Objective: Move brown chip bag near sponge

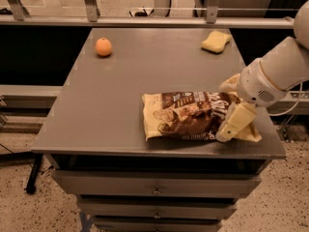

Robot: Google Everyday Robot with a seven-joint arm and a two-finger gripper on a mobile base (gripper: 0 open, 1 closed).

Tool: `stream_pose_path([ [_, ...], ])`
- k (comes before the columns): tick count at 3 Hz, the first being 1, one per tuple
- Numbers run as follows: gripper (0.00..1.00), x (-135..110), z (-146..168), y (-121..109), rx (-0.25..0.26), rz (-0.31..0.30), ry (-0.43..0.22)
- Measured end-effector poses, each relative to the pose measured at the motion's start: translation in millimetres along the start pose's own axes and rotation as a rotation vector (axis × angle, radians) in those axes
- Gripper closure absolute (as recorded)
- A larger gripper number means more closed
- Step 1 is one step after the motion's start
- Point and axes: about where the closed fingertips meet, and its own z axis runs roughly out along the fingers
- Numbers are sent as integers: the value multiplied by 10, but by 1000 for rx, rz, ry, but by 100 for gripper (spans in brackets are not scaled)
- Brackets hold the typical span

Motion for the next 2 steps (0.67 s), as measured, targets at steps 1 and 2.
stream_pose_path([
  [1, 41, -42, 75, -25, -34, 59, -21],
  [2, 72, -147, -76, -67, -8, 83, -33],
])
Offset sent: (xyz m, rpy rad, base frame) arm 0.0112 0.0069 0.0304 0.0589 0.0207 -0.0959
